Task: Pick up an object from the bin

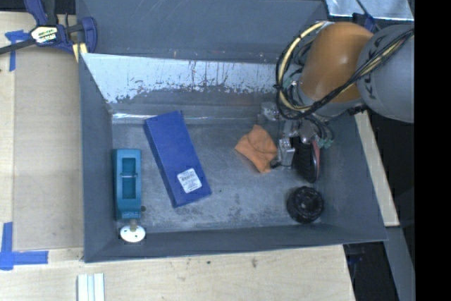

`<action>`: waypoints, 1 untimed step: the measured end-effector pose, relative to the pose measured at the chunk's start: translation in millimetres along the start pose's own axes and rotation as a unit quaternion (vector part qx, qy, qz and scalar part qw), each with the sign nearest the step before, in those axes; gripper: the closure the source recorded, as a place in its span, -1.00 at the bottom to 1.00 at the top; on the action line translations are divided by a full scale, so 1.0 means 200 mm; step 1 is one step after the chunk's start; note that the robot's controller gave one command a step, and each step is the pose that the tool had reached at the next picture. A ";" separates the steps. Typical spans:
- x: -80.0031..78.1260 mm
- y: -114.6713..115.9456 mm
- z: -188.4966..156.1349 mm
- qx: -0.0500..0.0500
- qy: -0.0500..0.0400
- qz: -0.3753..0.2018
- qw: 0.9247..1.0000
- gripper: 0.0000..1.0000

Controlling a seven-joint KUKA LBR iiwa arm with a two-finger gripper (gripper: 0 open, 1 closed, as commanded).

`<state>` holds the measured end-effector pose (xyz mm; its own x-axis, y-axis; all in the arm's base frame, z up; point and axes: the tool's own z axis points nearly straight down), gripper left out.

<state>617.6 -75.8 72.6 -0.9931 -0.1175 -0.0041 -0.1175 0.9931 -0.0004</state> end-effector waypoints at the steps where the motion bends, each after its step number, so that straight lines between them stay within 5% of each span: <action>1: 0.06 0.06 0.01 0.000 -0.001 0.069 0.998 1.00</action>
Offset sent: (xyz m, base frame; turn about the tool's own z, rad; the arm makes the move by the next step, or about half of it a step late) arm 0.0000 0.0000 0.0000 0.0000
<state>604.0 -64.7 71.1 -0.9998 0.0199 -0.0052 0.0199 0.9998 -0.0004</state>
